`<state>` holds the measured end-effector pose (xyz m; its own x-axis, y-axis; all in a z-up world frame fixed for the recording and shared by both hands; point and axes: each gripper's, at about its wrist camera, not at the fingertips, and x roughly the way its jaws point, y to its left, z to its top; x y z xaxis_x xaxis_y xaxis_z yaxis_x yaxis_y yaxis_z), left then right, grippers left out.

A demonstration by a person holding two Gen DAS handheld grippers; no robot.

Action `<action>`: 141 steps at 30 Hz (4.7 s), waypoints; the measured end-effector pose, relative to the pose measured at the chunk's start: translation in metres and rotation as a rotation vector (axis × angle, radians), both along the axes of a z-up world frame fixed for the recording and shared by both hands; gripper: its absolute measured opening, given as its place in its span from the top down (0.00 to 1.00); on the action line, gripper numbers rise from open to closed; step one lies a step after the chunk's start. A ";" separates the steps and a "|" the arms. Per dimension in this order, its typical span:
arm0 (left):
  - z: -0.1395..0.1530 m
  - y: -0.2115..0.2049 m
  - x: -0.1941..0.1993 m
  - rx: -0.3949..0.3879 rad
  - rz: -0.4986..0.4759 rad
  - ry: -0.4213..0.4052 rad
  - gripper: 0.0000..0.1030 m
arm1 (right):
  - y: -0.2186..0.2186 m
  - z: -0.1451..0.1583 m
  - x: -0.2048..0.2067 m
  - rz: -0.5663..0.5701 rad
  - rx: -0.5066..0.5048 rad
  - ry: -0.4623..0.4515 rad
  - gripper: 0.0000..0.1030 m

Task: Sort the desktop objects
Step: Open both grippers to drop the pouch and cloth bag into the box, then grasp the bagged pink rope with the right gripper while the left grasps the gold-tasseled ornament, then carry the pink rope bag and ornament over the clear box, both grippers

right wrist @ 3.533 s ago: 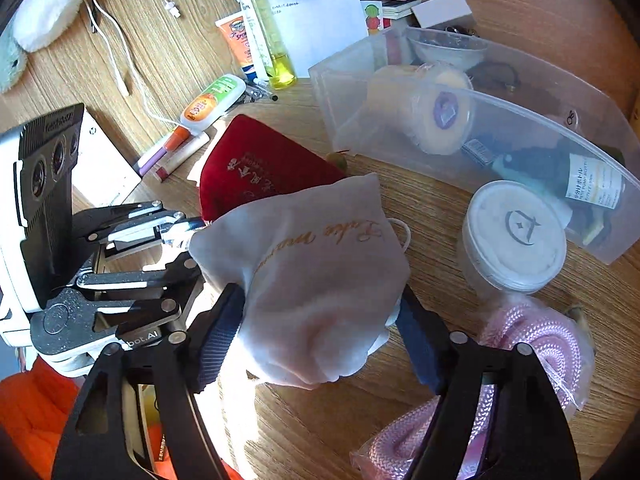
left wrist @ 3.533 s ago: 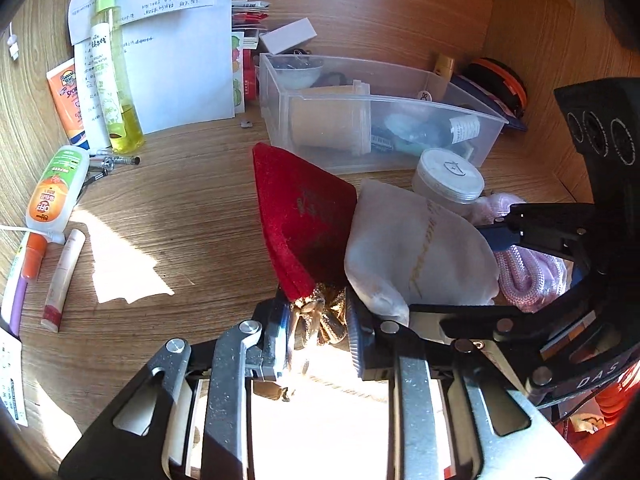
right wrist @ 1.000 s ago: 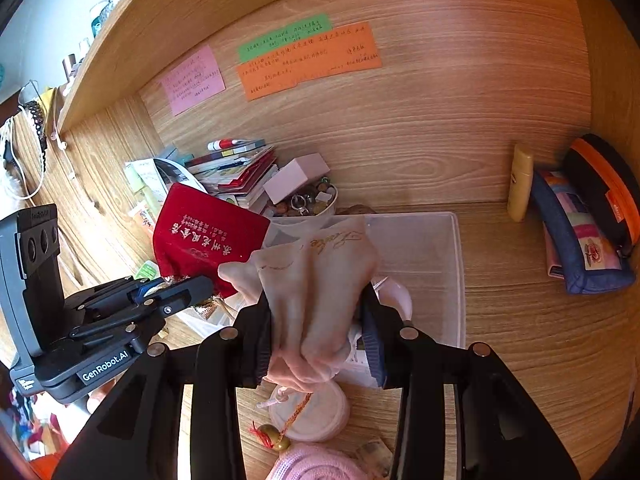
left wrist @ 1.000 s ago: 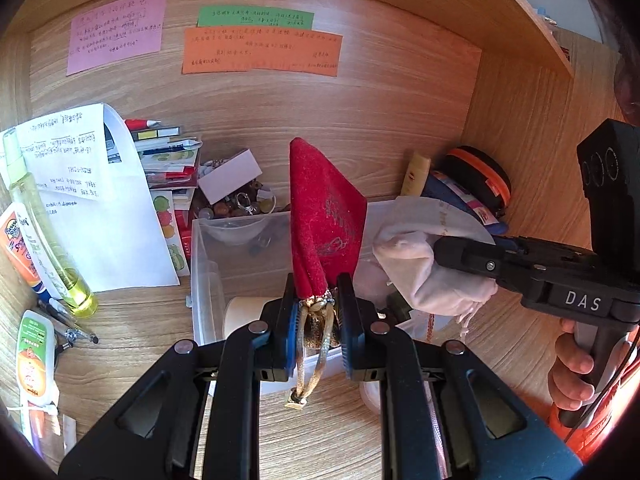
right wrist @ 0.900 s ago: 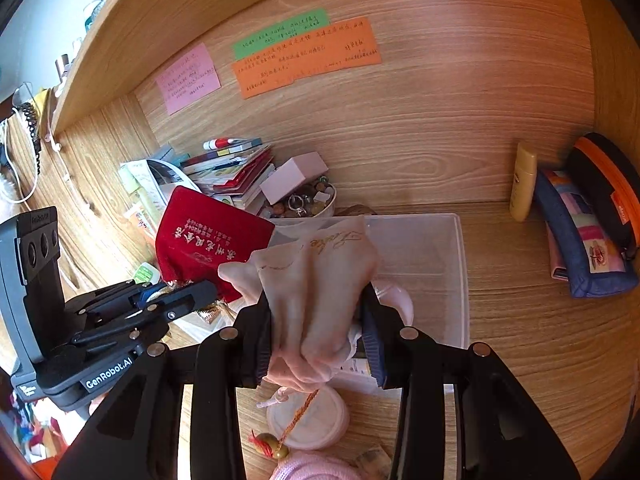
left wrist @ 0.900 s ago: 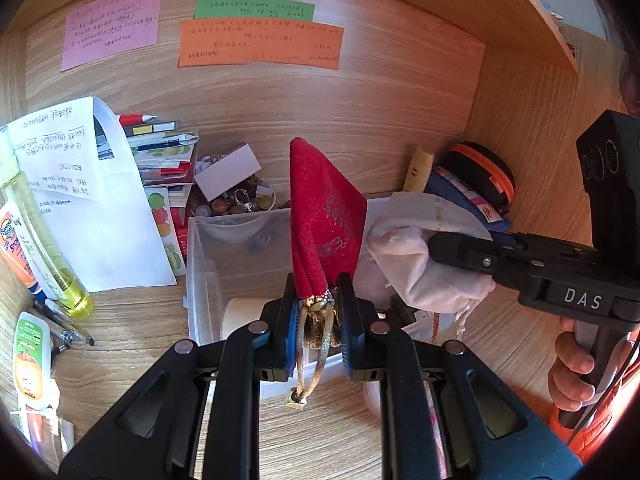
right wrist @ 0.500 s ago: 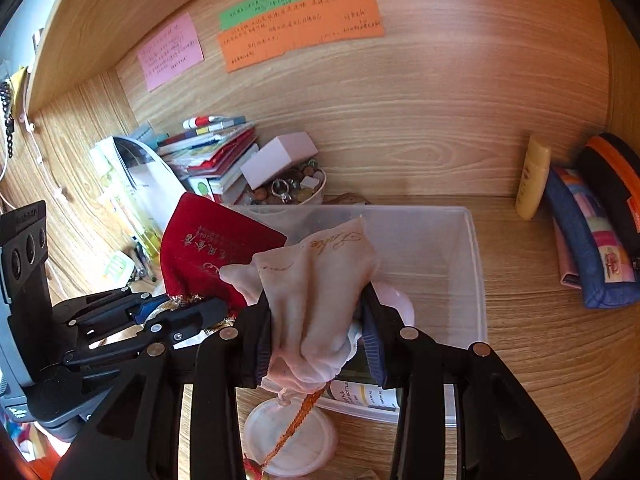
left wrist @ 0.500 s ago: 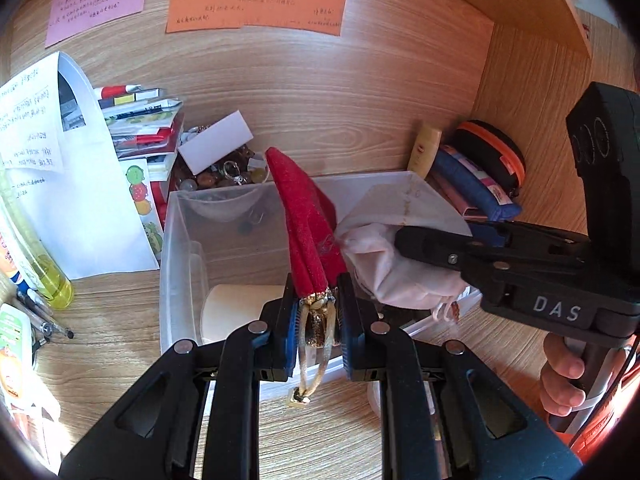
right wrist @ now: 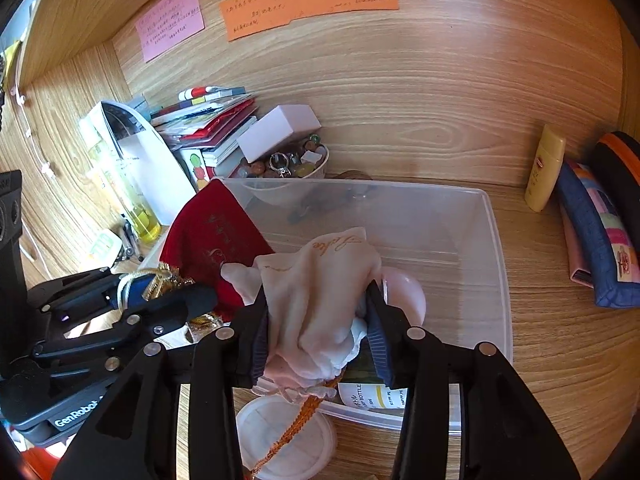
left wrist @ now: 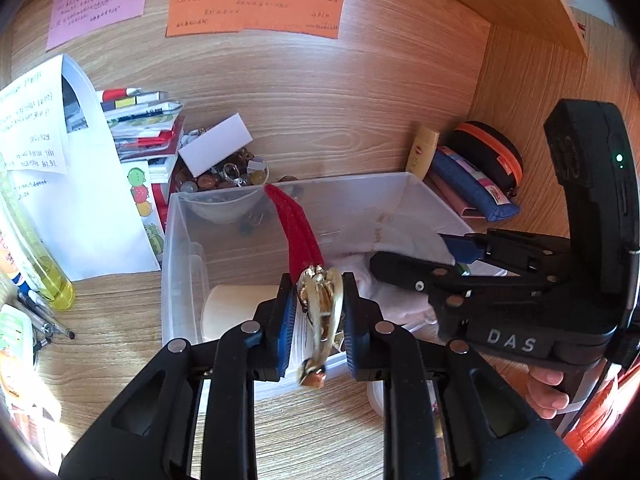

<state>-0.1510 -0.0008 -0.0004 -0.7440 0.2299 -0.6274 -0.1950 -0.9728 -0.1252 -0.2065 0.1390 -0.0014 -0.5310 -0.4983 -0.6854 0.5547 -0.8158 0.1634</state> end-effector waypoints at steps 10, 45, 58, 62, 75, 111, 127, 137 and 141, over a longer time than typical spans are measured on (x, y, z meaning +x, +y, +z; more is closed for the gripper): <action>0.009 -0.004 0.007 0.013 0.020 0.023 0.64 | 0.005 0.016 0.014 -0.032 0.031 0.069 0.38; 0.017 -0.012 0.072 -0.048 0.098 0.068 0.14 | 0.062 0.023 0.089 -0.109 0.060 0.114 0.21; -0.014 -0.021 0.090 -0.044 0.124 -0.014 0.14 | 0.069 -0.035 0.120 -0.081 0.061 -0.092 0.21; -0.022 -0.024 0.097 -0.033 0.123 -0.031 0.14 | 0.066 -0.047 0.130 -0.095 0.066 -0.132 0.21; -0.030 -0.018 0.105 -0.022 0.107 -0.055 0.14 | 0.031 -0.061 0.141 -0.055 0.137 -0.072 0.06; -0.051 0.052 0.052 0.079 -0.066 -0.203 0.62 | 0.110 -0.015 0.126 -0.188 0.008 0.068 0.40; -0.033 0.046 0.066 0.073 -0.065 -0.127 0.82 | 0.103 -0.001 0.124 -0.181 -0.010 0.099 0.40; 0.001 0.045 0.067 0.095 -0.082 -0.043 0.82 | 0.100 0.022 0.115 -0.177 -0.049 0.127 0.40; 0.017 0.044 0.066 0.093 -0.079 -0.003 0.82 | 0.094 0.031 0.109 -0.166 -0.054 0.140 0.40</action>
<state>-0.0852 0.0427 0.0161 -0.7197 0.3449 -0.6026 -0.2696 -0.9386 -0.2152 -0.0976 0.2334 0.0294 -0.6967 -0.4301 -0.5742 0.4339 -0.8900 0.1402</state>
